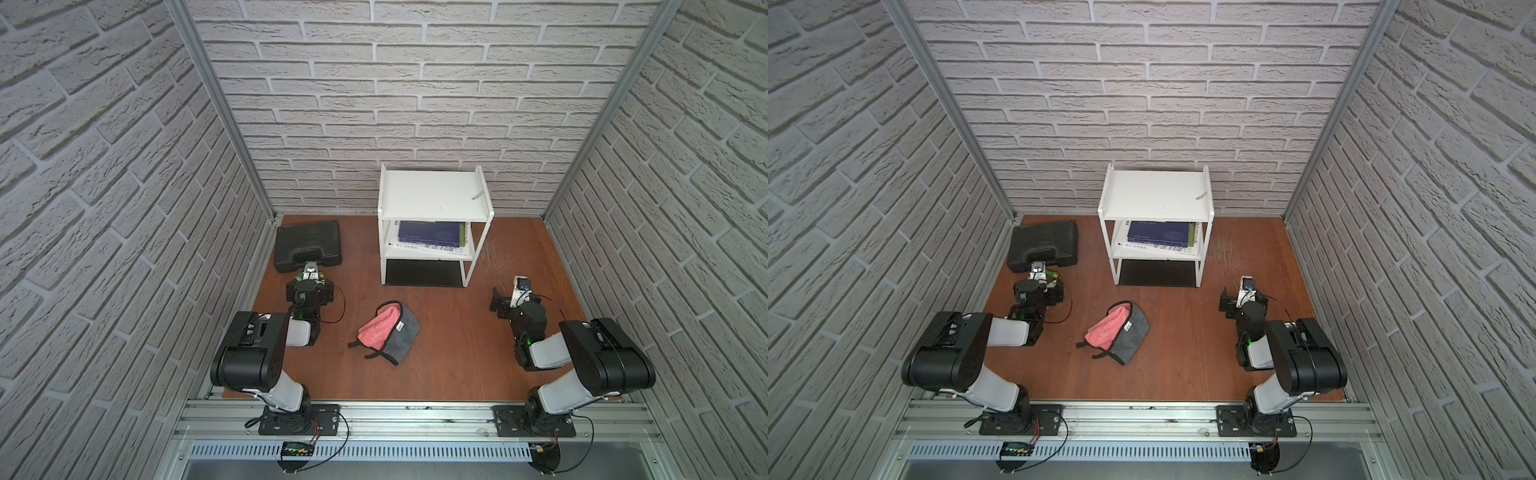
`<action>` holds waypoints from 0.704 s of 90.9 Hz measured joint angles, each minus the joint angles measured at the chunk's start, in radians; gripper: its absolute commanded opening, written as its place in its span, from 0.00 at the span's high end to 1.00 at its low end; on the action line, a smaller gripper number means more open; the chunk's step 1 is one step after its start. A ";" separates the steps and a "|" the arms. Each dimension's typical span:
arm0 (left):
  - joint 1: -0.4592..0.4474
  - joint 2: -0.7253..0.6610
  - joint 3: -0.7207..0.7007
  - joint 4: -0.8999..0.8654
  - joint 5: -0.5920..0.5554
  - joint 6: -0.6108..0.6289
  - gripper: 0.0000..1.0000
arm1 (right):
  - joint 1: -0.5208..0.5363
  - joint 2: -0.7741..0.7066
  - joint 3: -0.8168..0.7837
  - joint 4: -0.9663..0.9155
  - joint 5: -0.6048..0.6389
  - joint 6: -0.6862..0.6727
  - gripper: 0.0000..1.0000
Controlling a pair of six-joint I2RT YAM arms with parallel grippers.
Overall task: Wipe the bookshelf clean with a cloth
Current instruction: Reset both arms
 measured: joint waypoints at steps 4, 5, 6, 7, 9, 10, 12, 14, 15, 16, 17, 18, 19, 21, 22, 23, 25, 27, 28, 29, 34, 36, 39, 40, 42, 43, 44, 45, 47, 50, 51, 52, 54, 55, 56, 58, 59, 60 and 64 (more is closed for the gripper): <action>0.000 0.000 0.000 0.000 0.000 0.000 0.02 | 0.000 0.010 -0.001 0.024 -0.021 -0.008 0.01; 0.000 0.000 0.000 0.000 0.000 0.000 0.02 | 0.000 0.012 -0.001 0.031 -0.026 -0.010 0.01; 0.000 0.000 0.000 0.000 0.000 0.000 0.02 | 0.000 0.013 -0.001 0.037 -0.030 -0.013 0.01; 0.000 0.000 0.000 0.000 0.000 0.000 0.02 | 0.000 0.014 -0.001 0.043 -0.034 -0.013 0.01; 0.000 0.000 0.000 0.000 0.000 0.000 0.02 | 0.000 0.015 -0.001 0.053 -0.041 -0.015 0.01; 0.000 0.000 0.000 0.000 0.000 0.000 0.02 | 0.000 0.015 -0.001 0.056 -0.042 -0.017 0.01; 0.000 0.000 0.000 0.000 0.000 0.000 0.02 | 0.000 0.015 0.000 0.063 -0.043 -0.017 0.01; 0.000 0.000 0.000 0.000 0.000 0.000 0.02 | 0.000 0.015 0.002 0.068 -0.044 -0.017 0.01; 0.000 0.000 0.000 0.000 0.000 0.000 0.02 | 0.000 0.015 0.003 0.068 -0.042 -0.017 0.01; 0.000 0.000 0.000 0.000 0.000 0.000 0.02 | 0.000 0.015 0.006 0.067 -0.040 -0.016 0.01; 0.000 0.000 0.000 0.000 0.000 0.000 0.02 | 0.000 0.015 0.010 0.063 -0.038 -0.015 0.01; 0.000 0.000 0.000 0.000 0.000 0.000 0.02 | 0.000 0.015 0.014 0.056 -0.034 -0.015 0.01; 0.000 0.000 0.000 0.000 0.000 0.000 0.02 | 0.000 0.014 0.021 0.047 -0.031 -0.014 0.01; 0.000 0.000 0.000 0.000 0.000 0.000 0.02 | 0.000 0.010 0.046 -0.002 -0.017 -0.011 0.01; 0.000 0.000 0.000 0.000 0.000 0.000 0.02 | 0.000 0.008 0.060 -0.026 -0.013 -0.007 0.01; 0.000 0.000 0.000 0.000 0.000 0.000 0.02 | 0.000 0.006 0.077 -0.054 -0.006 -0.005 0.01; 0.000 0.000 0.000 0.000 -0.001 0.000 0.02 | 0.000 -0.001 0.116 -0.120 0.003 -0.003 0.01; 0.000 0.000 0.000 0.000 -0.001 0.000 0.02 | 0.002 -0.002 0.159 -0.172 0.008 -0.004 0.01; 0.000 0.000 0.000 0.000 -0.001 0.000 0.02 | 0.002 -0.002 0.176 -0.187 0.008 -0.004 0.01; 0.000 0.000 0.000 0.000 -0.001 0.000 0.02 | 0.002 -0.002 0.191 -0.196 0.008 -0.005 0.01; 0.000 0.000 0.000 0.000 -0.001 0.000 0.02 | 0.003 -0.005 0.243 -0.211 0.006 -0.007 0.01; 0.000 0.000 0.000 0.000 -0.002 0.000 0.02 | 0.003 -0.010 0.255 -0.228 0.002 -0.008 0.01; 0.000 0.000 0.000 0.000 -0.002 0.000 0.02 | 0.003 -0.017 0.268 -0.257 -0.011 -0.010 0.01; 0.000 0.000 0.000 0.000 -0.002 0.000 0.02 | 0.003 -0.019 0.272 -0.268 -0.018 -0.012 0.01; 0.000 0.000 0.000 0.000 -0.002 0.000 0.02 | 0.003 -0.020 0.278 -0.283 -0.032 -0.015 0.01; 0.000 0.000 0.000 0.000 -0.002 0.000 0.02 | 0.003 -0.020 0.280 -0.289 -0.039 -0.015 0.01; 0.000 0.000 0.000 0.000 -0.002 0.000 0.02 | 0.002 -0.020 0.280 -0.294 -0.045 -0.016 0.01; 0.000 0.000 0.000 0.000 -0.002 0.000 0.02 | 0.000 -0.019 0.280 -0.296 -0.051 -0.016 0.01; 0.000 0.000 0.000 0.000 -0.002 0.000 0.02 | -0.002 -0.019 0.280 -0.306 -0.065 -0.018 0.01; 0.000 0.000 0.000 0.000 -0.002 0.000 0.02 | -0.005 -0.019 0.280 -0.323 -0.080 -0.019 0.01; 0.000 0.000 0.000 0.000 -0.002 0.000 0.02 | -0.005 -0.019 0.280 -0.329 -0.084 -0.019 0.01; 0.000 0.000 0.000 0.000 -0.002 0.000 0.02 | -0.005 -0.019 0.280 -0.337 -0.090 -0.019 0.01; 0.000 0.000 0.000 0.000 -0.002 0.000 0.02 | -0.006 -0.019 0.280 -0.348 -0.097 -0.020 0.01; 0.000 0.000 0.000 0.000 -0.002 0.000 0.02 | -0.006 -0.019 0.280 -0.353 -0.101 -0.020 0.01; 0.000 0.000 0.000 0.000 -0.003 0.000 0.02 | -0.006 -0.019 0.280 -0.357 -0.105 -0.020 0.01; 0.000 0.000 0.000 0.000 -0.003 0.000 0.02 | -0.007 -0.019 0.280 -0.366 -0.109 -0.021 0.01; 0.000 0.000 0.000 0.000 -0.003 0.000 0.02 | -0.008 -0.019 0.280 -0.368 -0.112 -0.022 0.01; 0.000 0.000 0.000 0.000 -0.003 0.000 0.02 | -0.008 -0.019 0.280 -0.370 -0.114 -0.022 0.01; 0.000 0.000 0.000 0.000 -0.003 0.000 0.02 | -0.010 -0.019 0.280 -0.378 -0.122 -0.023 0.01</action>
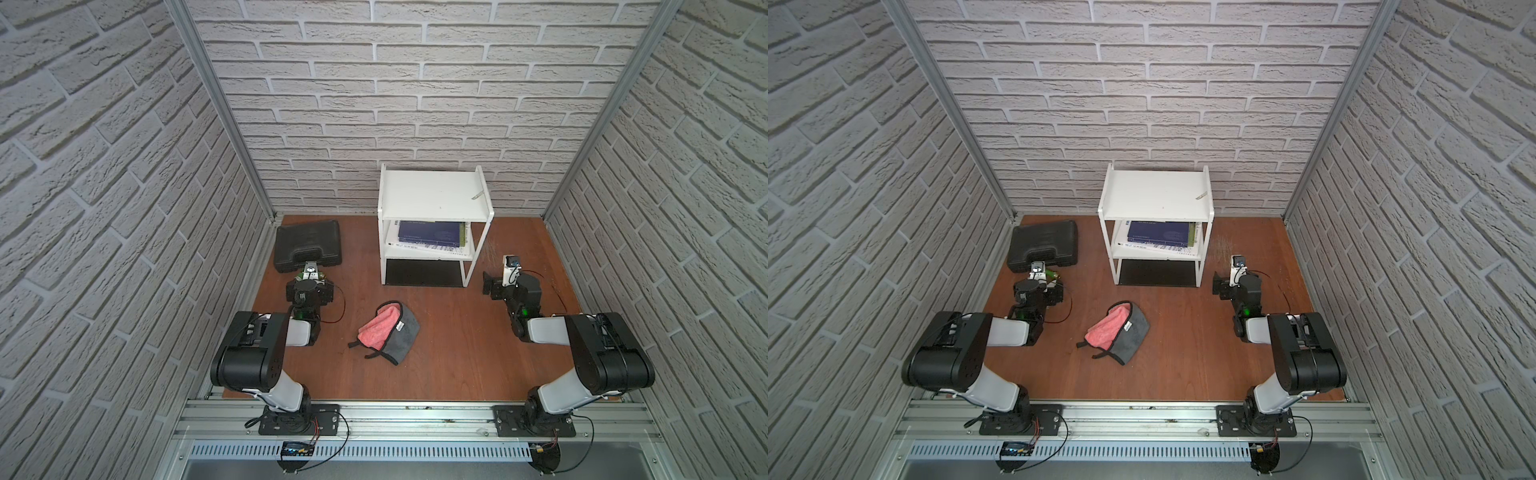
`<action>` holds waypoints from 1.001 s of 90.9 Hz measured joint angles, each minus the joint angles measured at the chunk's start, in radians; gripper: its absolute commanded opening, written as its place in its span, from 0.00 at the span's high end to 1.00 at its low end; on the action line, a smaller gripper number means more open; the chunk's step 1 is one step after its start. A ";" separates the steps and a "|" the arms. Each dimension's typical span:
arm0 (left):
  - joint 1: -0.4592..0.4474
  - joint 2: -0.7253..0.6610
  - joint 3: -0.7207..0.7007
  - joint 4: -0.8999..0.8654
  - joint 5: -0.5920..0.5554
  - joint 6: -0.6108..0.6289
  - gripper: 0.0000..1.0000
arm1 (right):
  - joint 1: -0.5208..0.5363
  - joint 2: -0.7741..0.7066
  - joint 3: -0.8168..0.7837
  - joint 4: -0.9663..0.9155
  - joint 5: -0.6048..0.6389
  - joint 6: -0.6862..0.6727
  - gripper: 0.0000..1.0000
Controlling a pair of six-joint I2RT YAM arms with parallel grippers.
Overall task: Wipe the bookshelf clean with a cloth
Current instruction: Reset both arms
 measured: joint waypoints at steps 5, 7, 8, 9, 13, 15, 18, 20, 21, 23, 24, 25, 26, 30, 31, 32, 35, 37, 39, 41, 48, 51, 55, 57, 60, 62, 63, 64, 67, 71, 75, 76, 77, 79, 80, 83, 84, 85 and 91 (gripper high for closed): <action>0.000 0.000 0.000 0.000 0.000 0.000 0.02 | 0.000 0.000 0.000 -0.006 -0.006 0.000 0.01; 0.000 0.000 0.000 0.000 0.000 0.000 0.02 | -0.001 0.000 0.000 -0.009 -0.008 0.000 0.01; 0.000 0.000 0.000 0.000 0.000 0.000 0.02 | -0.001 0.000 0.000 -0.010 -0.008 0.000 0.01; 0.000 0.000 0.000 0.000 0.000 0.000 0.02 | -0.001 0.000 0.000 -0.011 -0.009 0.000 0.01; 0.000 0.000 0.000 0.000 0.000 0.000 0.02 | -0.001 0.000 -0.001 -0.013 -0.011 -0.001 0.01; 0.000 0.000 0.000 0.000 0.000 0.000 0.02 | -0.001 0.000 -0.001 -0.013 -0.013 -0.001 0.01; 0.000 0.000 0.000 0.000 0.000 0.000 0.02 | -0.001 0.000 -0.001 -0.013 -0.013 -0.001 0.01; 0.000 0.000 0.000 0.000 0.000 0.000 0.02 | -0.001 0.000 -0.001 -0.013 -0.014 -0.001 0.01; 0.000 0.000 0.000 0.000 0.000 0.000 0.02 | -0.001 0.000 -0.001 -0.013 -0.014 -0.001 0.01; 0.000 0.000 0.000 0.000 0.000 0.000 0.02 | -0.001 0.000 -0.001 -0.014 -0.015 -0.001 0.01; 0.000 0.000 0.000 0.000 0.000 0.000 0.02 | -0.001 0.000 -0.001 -0.014 -0.016 -0.001 0.01; 0.000 0.000 0.000 0.000 0.000 0.000 0.02 | -0.001 0.000 -0.001 -0.014 -0.016 -0.001 0.01; 0.000 0.000 0.000 0.000 0.000 0.000 0.02 | -0.001 0.000 -0.001 -0.014 -0.016 -0.001 0.01; 0.000 0.000 0.000 0.000 0.000 0.000 0.02 | -0.001 0.000 -0.001 -0.014 -0.018 -0.001 0.01; 0.000 0.000 0.000 0.000 0.000 0.000 0.02 | -0.001 0.000 -0.001 -0.014 -0.019 -0.002 0.01; 0.000 0.000 0.000 0.000 0.000 0.000 0.02 | -0.001 0.000 -0.001 -0.014 -0.020 -0.002 0.01; 0.000 0.000 0.000 0.000 0.000 0.000 0.02 | -0.001 0.000 -0.001 -0.014 -0.021 -0.002 0.01; 0.000 0.000 0.000 0.000 0.000 0.000 0.02 | -0.001 0.000 -0.001 -0.014 -0.022 -0.002 0.01; 0.000 0.000 0.000 0.000 0.000 0.000 0.02 | -0.001 0.000 -0.001 -0.014 -0.023 -0.002 0.01; 0.000 0.000 0.000 0.000 0.000 0.000 0.02 | -0.001 0.000 -0.001 -0.014 -0.024 -0.002 0.01; 0.000 0.000 0.000 0.000 0.000 0.000 0.02 | -0.001 0.000 -0.001 -0.015 -0.024 -0.003 0.01; 0.000 0.000 0.000 0.000 0.000 0.000 0.02 | -0.001 0.000 -0.001 -0.015 -0.024 -0.003 0.01; 0.000 0.000 0.000 0.000 0.000 0.000 0.02 | -0.001 0.000 -0.001 -0.015 -0.024 -0.003 0.01; 0.000 0.000 0.000 0.000 0.000 0.000 0.02 | -0.001 0.000 -0.001 -0.015 -0.024 -0.003 0.01; 0.000 0.000 0.000 0.000 0.000 0.000 0.02 | -0.001 0.000 -0.001 -0.015 -0.024 -0.003 0.01; 0.000 0.000 0.000 0.000 0.000 0.000 0.02 | -0.001 0.000 -0.001 -0.015 -0.024 -0.003 0.01; 0.000 0.000 0.000 0.000 0.000 0.000 0.02 | -0.001 0.000 -0.001 -0.015 -0.024 -0.003 0.01; 0.000 0.000 0.000 0.000 0.000 0.000 0.02 | -0.001 0.000 -0.001 -0.015 -0.024 -0.003 0.01; 0.000 0.000 0.000 0.000 0.000 0.000 0.02 | -0.001 0.000 -0.001 -0.015 -0.024 -0.003 0.01; 0.000 0.000 0.000 0.000 0.000 0.000 0.02 | -0.001 0.000 -0.001 -0.015 -0.025 -0.003 0.01; 0.000 0.000 0.000 0.000 0.000 0.000 0.02 | -0.001 0.000 -0.001 -0.015 -0.025 -0.003 0.01; 0.000 0.000 0.000 0.000 0.000 0.000 0.02 | -0.001 0.000 -0.001 -0.015 -0.024 -0.003 0.01; 0.000 0.000 0.000 0.000 0.000 0.000 0.02 | -0.001 0.000 -0.001 -0.015 -0.025 -0.003 0.01; 0.000 0.000 0.000 0.000 0.000 0.000 0.02 | -0.001 0.000 -0.001 -0.015 -0.025 -0.003 0.01; 0.000 0.000 0.000 0.000 0.000 0.000 0.02 | -0.001 0.000 -0.001 -0.015 -0.025 -0.003 0.01; 0.000 0.000 0.000 0.000 0.000 0.000 0.02 | -0.001 0.000 -0.001 -0.015 -0.025 -0.003 0.01; 0.000 0.000 0.000 0.000 0.000 0.000 0.02 | -0.001 0.000 -0.001 -0.015 -0.025 -0.003 0.01; 0.000 0.000 0.000 0.000 0.000 0.000 0.02 | -0.001 0.000 -0.001 -0.015 -0.025 -0.003 0.01; 0.000 0.000 0.000 0.000 0.000 0.000 0.02 | -0.001 0.000 -0.001 -0.015 -0.025 -0.003 0.01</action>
